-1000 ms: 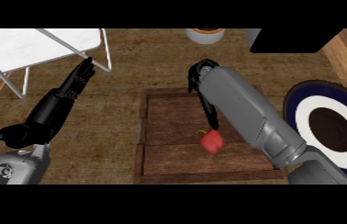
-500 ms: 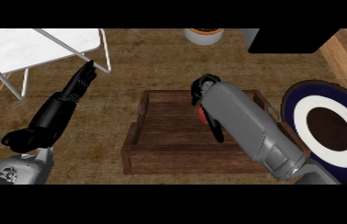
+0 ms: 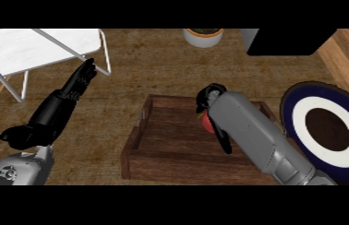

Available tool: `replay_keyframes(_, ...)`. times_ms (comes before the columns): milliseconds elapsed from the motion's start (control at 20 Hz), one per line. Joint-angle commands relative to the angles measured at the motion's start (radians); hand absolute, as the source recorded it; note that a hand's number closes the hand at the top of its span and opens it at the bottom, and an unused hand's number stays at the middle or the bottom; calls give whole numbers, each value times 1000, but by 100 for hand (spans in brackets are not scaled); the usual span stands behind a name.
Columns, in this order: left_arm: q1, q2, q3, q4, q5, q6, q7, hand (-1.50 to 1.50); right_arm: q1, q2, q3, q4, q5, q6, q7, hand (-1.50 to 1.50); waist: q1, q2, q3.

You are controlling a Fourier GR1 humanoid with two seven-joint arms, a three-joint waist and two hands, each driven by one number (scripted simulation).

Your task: Pick the bell pepper from the tray and place it in the plate

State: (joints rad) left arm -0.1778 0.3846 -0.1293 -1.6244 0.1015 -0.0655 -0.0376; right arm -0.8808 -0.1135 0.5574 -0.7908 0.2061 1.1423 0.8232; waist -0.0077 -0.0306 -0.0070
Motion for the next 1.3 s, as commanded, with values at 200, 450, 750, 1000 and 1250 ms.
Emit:
replay_keyframes(200,-12,-45,-26,-23,-45,28,27,0,121,13,62,-34,58,26,75,-150,2,28,7)
replay_keyframes(450,-8,1,26,-29,-1,-27,36,0,193,2,117,-167,72,52,-29,150,8,29,8)
replay_keyframes(750,15,-3,44,-20,20,-36,16,0,154,-56,-59,-186,227,-392,124,150,-6,24,8)
replay_keyframes(1000,35,7,56,-19,6,-20,17,0,91,-100,-216,-246,358,-745,294,150,-46,0,11)
replay_keyframes(1250,23,-2,44,-13,3,-27,9,0,72,-33,-200,-292,585,-1028,460,150,-24,15,6)
